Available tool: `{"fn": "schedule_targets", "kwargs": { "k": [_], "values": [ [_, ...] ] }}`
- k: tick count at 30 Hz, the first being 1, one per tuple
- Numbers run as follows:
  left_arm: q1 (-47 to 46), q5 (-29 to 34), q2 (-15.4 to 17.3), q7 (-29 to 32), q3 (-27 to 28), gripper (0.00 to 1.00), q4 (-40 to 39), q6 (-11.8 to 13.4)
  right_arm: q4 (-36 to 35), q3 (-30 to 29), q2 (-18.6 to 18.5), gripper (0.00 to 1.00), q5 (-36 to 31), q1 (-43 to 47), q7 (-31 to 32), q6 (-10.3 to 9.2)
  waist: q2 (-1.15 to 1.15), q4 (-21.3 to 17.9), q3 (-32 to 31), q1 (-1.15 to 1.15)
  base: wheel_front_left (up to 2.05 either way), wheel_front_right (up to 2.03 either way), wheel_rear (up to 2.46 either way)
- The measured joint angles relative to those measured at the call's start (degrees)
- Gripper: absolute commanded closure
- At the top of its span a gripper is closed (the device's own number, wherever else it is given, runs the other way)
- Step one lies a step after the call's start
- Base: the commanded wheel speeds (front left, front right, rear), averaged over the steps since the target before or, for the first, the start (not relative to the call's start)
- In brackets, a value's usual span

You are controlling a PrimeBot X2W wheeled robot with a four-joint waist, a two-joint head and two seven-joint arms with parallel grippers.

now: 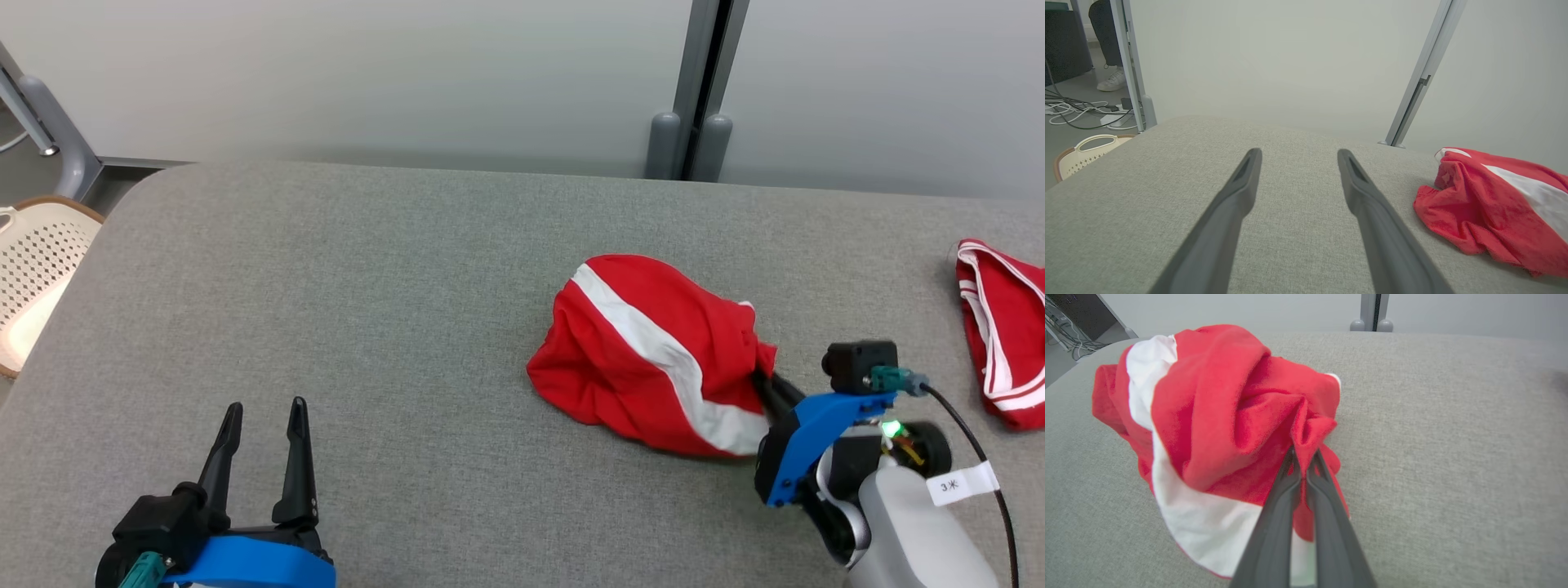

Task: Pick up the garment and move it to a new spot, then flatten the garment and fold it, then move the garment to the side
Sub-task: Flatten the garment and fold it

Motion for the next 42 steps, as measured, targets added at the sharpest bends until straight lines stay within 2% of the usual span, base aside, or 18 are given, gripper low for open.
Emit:
{"fn": "schedule_targets", "kwargs": {
  "k": [6,8,9,14,17,18,19,26,32,42],
  "values": [
    [0.7,-0.1,0.0,0.0,-0.2,0.00,-0.6,0.5,-10.6,-0.5,-3.2,1.00,-9.5,-0.4,2.4,0.01,0.00,0.1,-1.0,0.00,0.00,0.00,0.00],
    [0.9,-0.2,0.0,0.0,-0.2,0.00,-0.8,0.7,-15.9,-0.2,-4.1,1.00,-11.8,-0.3,4.4,0.00,0.00,-0.1,-1.2,0.00,0.00,0.00,0.00],
    [1.0,-0.2,0.0,0.0,-0.1,0.00,-1.0,0.9,-21.9,0.4,-4.9,1.00,-15.2,0.2,7.0,0.01,0.00,-0.3,-1.3,0.00,0.00,0.00,0.00],
    [1.1,-0.6,-0.1,0.0,-0.2,0.00,-1.4,1.2,-34.6,-2.1,-4.0,1.00,-19.2,4.9,12.6,0.01,0.00,-0.6,-1.2,0.00,0.00,0.00,0.00],
    [1.1,-0.6,-0.3,-0.2,-0.3,0.00,-1.3,1.2,-37.4,-6.5,-1.6,1.00,-20.2,9.6,15.3,0.01,0.00,-0.8,-1.0,0.00,0.00,0.00,0.00],
    [1.1,-0.7,-0.4,-0.3,-0.4,0.00,-1.2,1.2,-37.3,-8.0,-1.0,0.42,-20.5,11.2,16.1,0.01,0.00,-0.8,-0.9,0.00,0.00,0.00,0.00],
    [1.1,-0.7,-0.5,-0.4,-0.5,0.00,-1.0,1.2,-36.7,-10.2,0.2,0.00,-20.5,13.9,16.7,0.00,0.00,-0.9,-0.7,0.00,0.00,0.00,0.00],
    [0.9,-0.8,-0.5,-0.8,-0.7,0.00,-0.4,1.2,-34.7,-13.7,1.7,0.00,-19.0,16.1,11.6,0.01,0.00,-1.5,-0.4,0.00,0.00,0.00,0.00],
    [0.7,-0.8,-0.3,-1.1,-1.0,0.00,-0.1,1.0,-34.5,-12.8,1.9,0.00,-13.7,18.0,3.4,0.01,0.00,-2.8,-0.9,0.00,0.00,0.00,0.00],
    [0.8,-0.8,0.3,-1.4,-1.2,0.00,0.1,0.9,-34.5,-10.8,1.9,0.00,-9.9,23.2,-7.0,0.01,0.00,-5.7,-2.3,0.00,0.00,0.00,0.00]
  ]
}}
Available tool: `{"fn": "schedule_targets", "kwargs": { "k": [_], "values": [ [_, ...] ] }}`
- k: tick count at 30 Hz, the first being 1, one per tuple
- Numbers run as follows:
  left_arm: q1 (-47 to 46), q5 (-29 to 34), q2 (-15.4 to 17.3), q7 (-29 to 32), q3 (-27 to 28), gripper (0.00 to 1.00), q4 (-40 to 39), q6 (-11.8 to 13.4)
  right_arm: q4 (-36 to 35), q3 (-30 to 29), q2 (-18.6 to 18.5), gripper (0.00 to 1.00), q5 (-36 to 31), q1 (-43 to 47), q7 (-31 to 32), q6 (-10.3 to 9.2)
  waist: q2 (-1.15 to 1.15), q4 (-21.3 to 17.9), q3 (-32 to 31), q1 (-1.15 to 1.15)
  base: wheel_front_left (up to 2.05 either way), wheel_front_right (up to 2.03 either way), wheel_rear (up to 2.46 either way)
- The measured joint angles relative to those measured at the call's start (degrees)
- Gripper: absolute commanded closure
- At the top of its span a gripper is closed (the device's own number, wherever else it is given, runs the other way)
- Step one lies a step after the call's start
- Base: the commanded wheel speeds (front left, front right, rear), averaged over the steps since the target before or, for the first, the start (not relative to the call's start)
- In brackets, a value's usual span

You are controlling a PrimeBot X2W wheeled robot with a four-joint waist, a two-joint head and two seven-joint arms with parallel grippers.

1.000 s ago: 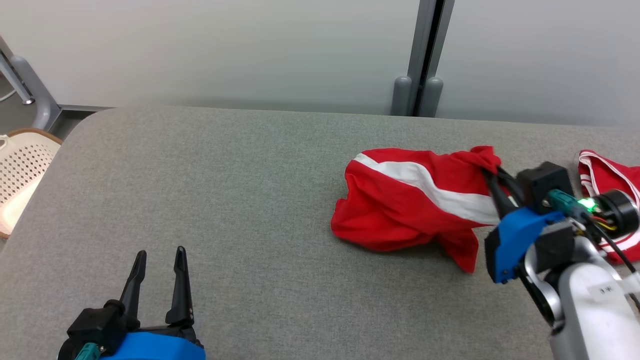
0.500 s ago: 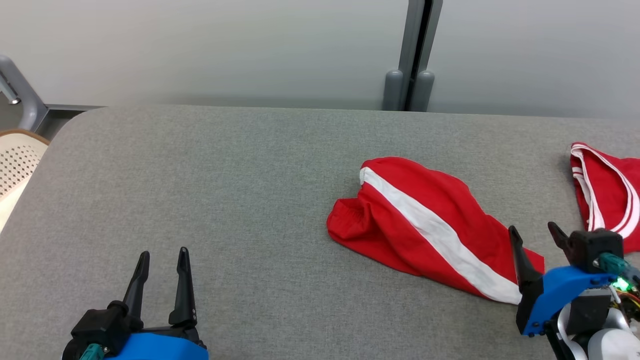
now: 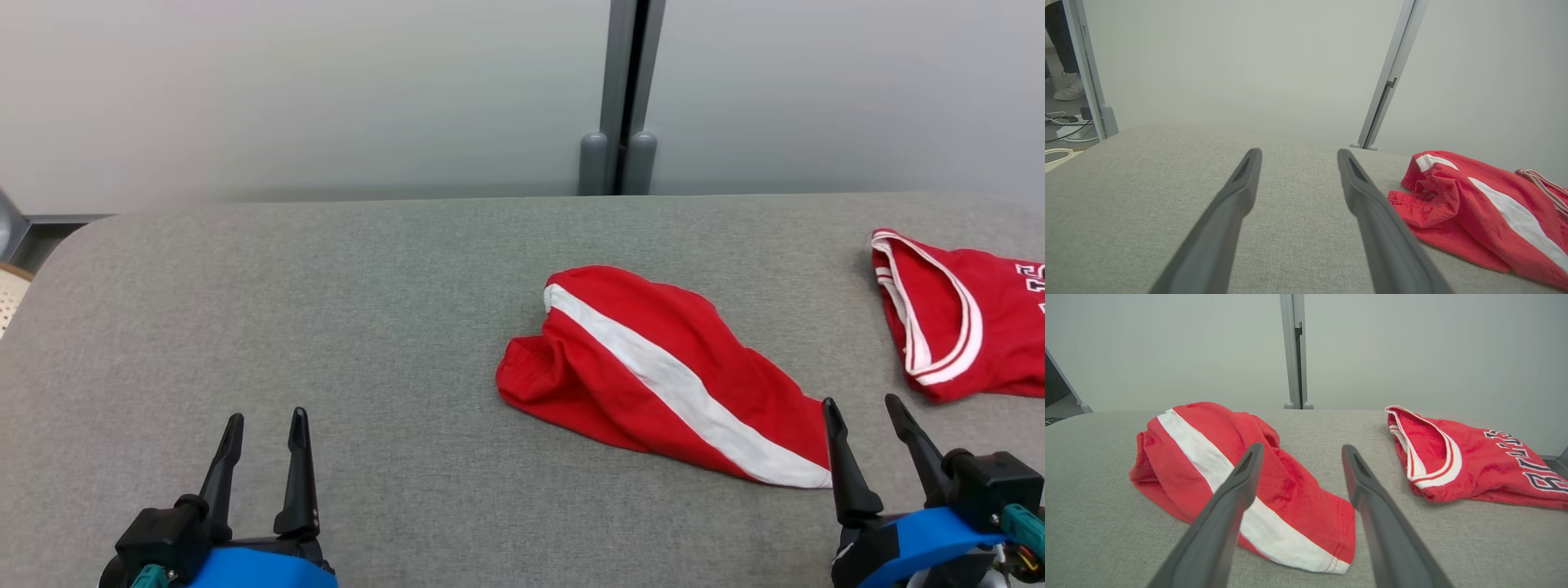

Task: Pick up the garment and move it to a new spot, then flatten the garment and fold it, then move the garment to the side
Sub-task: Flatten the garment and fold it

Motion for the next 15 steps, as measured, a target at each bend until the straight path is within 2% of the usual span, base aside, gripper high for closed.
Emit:
{"fn": "schedule_targets", "kwargs": {
  "k": [10,15],
  "values": [
    [0.2,-1.1,0.2,1.7,-0.6,0.00,1.0,0.2,1.3,1.9,0.0,0.00,1.1,0.8,-3.5,0.00,0.00,-2.7,-0.3,0.00,0.00,0.00,0.00],
    [-5.6,-1.5,0.2,6.8,-3.3,0.00,3.6,-2.2,1.8,3.3,0.0,0.00,1.8,0.2,-3.5,-0.01,0.00,-3.4,0.8,0.00,0.00,0.00,0.00]
  ]
}}
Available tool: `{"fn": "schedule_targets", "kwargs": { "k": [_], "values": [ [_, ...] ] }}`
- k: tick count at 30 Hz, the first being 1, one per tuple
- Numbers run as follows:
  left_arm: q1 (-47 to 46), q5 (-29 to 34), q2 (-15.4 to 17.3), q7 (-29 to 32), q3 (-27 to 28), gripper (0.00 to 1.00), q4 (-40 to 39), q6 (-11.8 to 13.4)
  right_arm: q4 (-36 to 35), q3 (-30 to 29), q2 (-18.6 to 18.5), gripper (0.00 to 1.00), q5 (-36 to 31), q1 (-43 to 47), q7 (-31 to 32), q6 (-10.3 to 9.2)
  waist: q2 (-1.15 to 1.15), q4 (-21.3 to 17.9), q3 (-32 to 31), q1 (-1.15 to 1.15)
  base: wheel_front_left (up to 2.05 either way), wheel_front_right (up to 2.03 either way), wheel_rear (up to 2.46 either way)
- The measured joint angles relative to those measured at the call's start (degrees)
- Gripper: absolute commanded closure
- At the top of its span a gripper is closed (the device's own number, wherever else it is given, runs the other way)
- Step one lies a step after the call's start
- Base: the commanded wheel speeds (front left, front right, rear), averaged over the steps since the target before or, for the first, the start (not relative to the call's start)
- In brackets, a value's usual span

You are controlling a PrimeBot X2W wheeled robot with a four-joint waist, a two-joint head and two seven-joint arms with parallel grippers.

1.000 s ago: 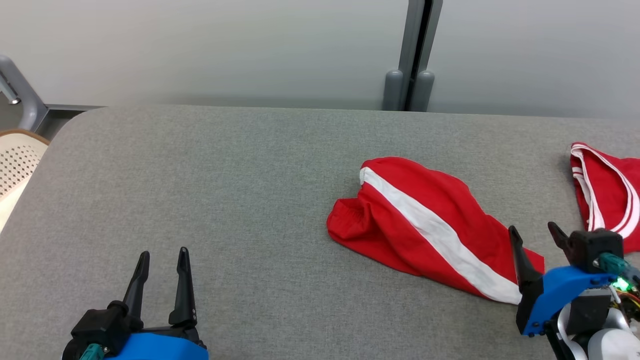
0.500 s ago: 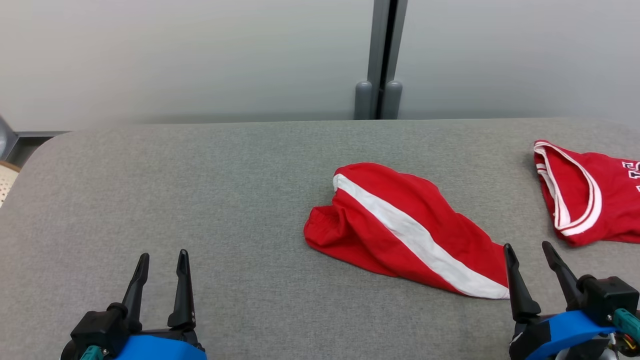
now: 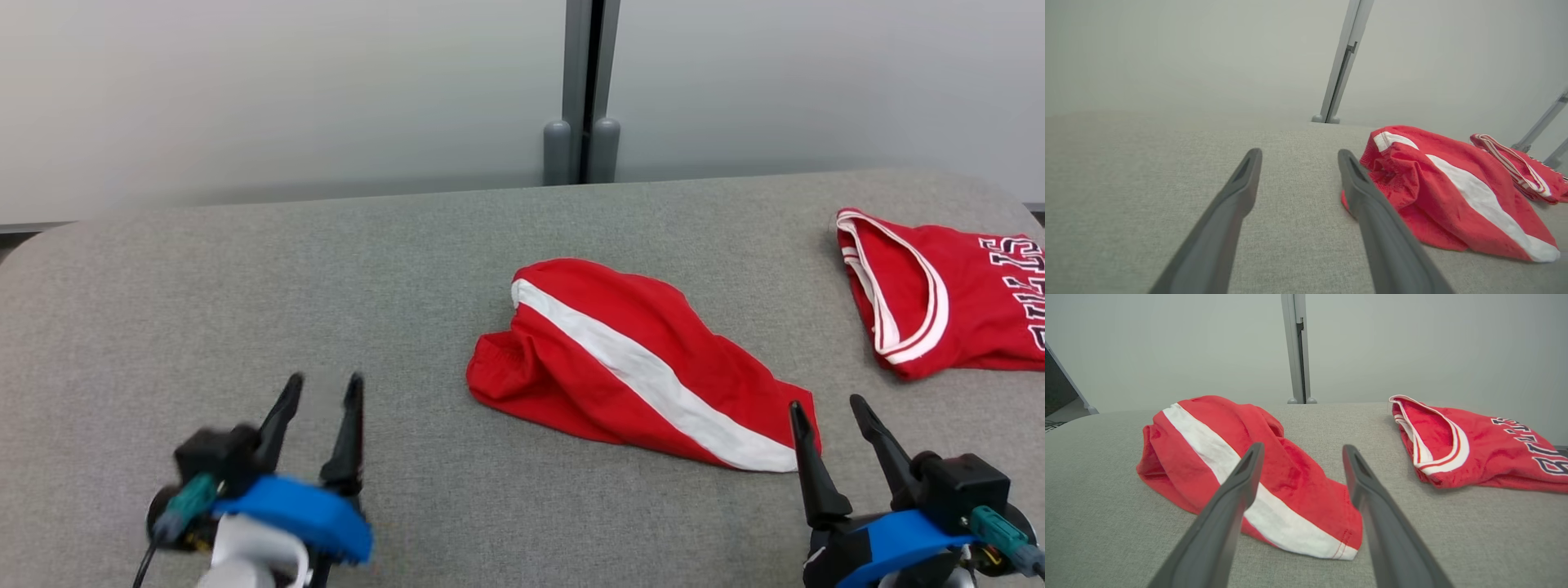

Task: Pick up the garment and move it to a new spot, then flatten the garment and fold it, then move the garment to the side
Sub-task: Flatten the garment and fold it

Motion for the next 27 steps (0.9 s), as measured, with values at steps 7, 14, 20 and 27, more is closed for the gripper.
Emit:
{"fn": "schedule_targets", "kwargs": {
  "k": [7,14,20,27],
  "values": [
    [-13.8,-1.0,-1.1,10.1,-6.4,0.00,10.1,-4.5,0.5,2.9,0.0,0.00,0.2,-2.4,0.3,0.01,0.00,-2.2,2.0,0.00,0.00,0.00,0.00],
    [-23.0,-4.6,-2.2,13.4,-10.5,0.00,18.4,-5.6,1.1,4.7,0.0,0.00,0.6,-4.4,0.1,0.01,0.00,-5.9,4.2,0.00,0.00,0.00,0.00],
    [-28.1,-9.6,-2.3,17.8,-12.6,0.00,24.4,-5.7,1.7,5.6,0.0,0.00,1.1,-5.3,-0.1,0.01,0.00,-8.7,5.9,0.00,0.00,0.00,0.00],
    [-32.3,-15.7,-3.3,22.5,-13.2,1.00,31.3,-5.6,2.4,5.0,0.0,0.00,2.0,-5.9,-1.1,0.00,0.00,-9.7,8.1,0.00,0.00,0.00,0.00]
  ]
}}
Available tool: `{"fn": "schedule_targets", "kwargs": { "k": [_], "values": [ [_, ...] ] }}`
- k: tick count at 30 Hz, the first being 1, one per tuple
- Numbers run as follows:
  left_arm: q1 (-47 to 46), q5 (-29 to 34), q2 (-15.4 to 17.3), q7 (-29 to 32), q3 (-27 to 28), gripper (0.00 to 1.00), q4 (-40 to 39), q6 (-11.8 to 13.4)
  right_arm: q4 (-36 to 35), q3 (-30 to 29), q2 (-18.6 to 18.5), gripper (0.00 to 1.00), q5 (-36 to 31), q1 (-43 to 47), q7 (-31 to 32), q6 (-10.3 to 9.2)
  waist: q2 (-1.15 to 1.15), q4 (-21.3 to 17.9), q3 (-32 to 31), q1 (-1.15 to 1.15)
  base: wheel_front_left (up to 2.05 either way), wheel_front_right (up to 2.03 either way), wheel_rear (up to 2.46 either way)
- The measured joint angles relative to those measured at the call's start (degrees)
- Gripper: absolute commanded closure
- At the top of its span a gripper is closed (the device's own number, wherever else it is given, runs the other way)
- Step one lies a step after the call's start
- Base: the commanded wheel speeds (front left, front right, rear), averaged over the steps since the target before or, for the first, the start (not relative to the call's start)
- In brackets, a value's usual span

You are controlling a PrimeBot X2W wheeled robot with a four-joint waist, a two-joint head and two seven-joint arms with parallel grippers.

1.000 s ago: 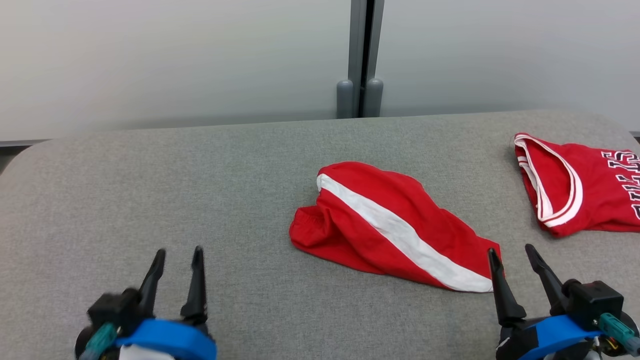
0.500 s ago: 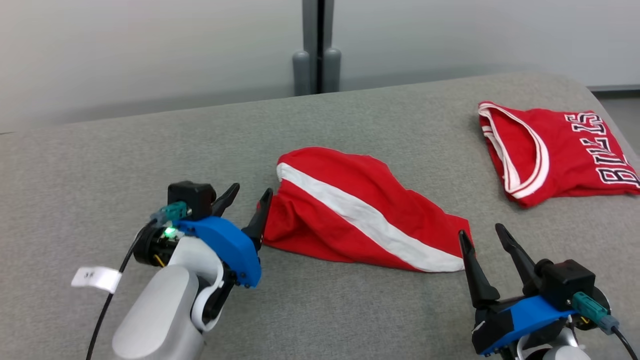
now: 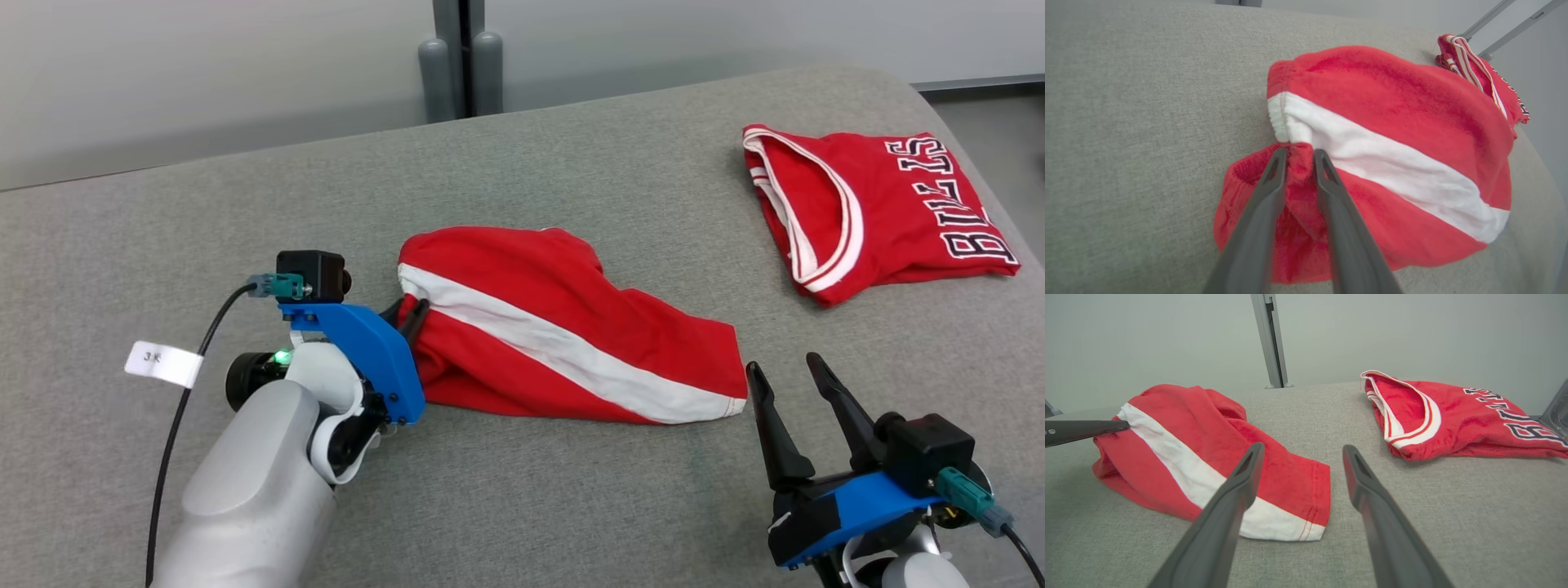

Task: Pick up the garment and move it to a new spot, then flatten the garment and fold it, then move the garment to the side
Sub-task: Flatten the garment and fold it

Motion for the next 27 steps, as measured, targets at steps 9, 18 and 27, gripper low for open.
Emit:
{"fn": "schedule_targets", "kwargs": {
  "k": [9,18,27],
  "values": [
    [7.5,0.2,-1.8,-10.6,1.5,1.00,-4.6,4.6,-0.1,-1.7,0.0,0.00,-0.3,0.2,0.1,0.01,0.00,4.3,-0.8,0.00,0.00,0.00,0.00],
    [23.2,0.4,-1.8,-15.1,1.2,1.00,-20.3,10.4,-1.8,-3.0,0.0,0.00,-0.7,1.5,1.5,0.01,0.00,10.5,-2.8,0.00,0.00,0.00,0.00],
    [32.0,1.7,1.3,-14.1,-0.1,0.00,-29.8,14.1,-2.4,-3.2,0.0,0.00,-0.7,2.0,2.1,0.01,0.00,13.4,-4.4,0.00,0.00,0.00,0.00]
  ]
}}
